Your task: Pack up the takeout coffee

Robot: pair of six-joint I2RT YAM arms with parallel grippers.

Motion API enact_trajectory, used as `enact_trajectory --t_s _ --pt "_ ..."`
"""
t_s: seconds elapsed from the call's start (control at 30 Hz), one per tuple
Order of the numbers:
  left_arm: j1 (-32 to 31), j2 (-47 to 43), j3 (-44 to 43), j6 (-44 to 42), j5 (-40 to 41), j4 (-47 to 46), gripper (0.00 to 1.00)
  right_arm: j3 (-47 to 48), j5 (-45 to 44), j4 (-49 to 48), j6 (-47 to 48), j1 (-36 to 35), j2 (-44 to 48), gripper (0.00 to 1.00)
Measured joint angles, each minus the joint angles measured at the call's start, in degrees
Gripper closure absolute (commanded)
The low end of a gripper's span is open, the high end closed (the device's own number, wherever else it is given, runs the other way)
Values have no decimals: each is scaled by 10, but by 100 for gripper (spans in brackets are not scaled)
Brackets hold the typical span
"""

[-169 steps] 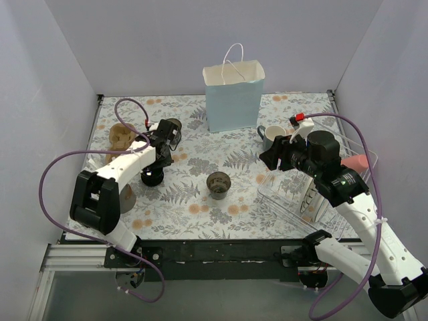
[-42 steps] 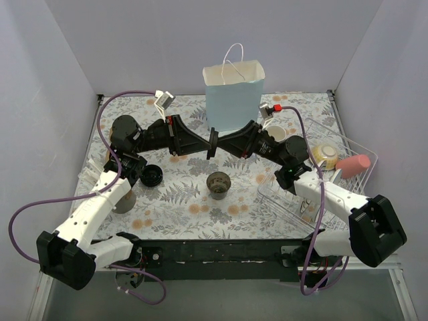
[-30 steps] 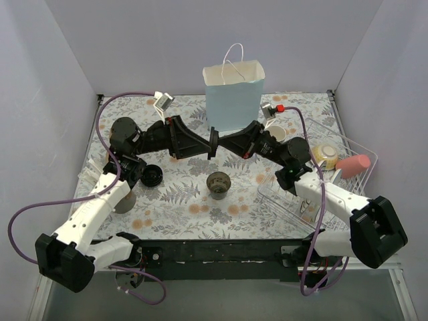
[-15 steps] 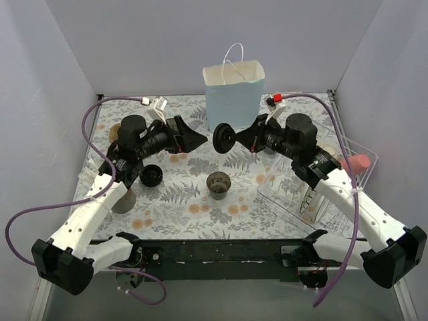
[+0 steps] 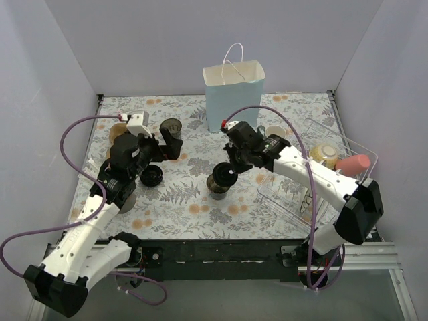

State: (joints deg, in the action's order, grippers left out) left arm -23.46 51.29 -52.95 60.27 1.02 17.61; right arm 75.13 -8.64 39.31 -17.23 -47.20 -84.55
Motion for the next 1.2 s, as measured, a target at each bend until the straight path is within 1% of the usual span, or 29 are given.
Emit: enact_trajectory --t_s 0.17,0.43,0.7,1.2 --pt "0 -38 57 -38 5 -15 2 65 -24 53 8 -37 -64 99" --pt "0 -79 91 -57 5 -44 2 123 -43 100 11 -72 -124 99" --pt "0 -85 96 -59 5 -61 2 133 -59 137 12 -73 -150 99" --pt "0 -86 104 -61 4 -63 2 133 -62 130 12 -73 -155 99"
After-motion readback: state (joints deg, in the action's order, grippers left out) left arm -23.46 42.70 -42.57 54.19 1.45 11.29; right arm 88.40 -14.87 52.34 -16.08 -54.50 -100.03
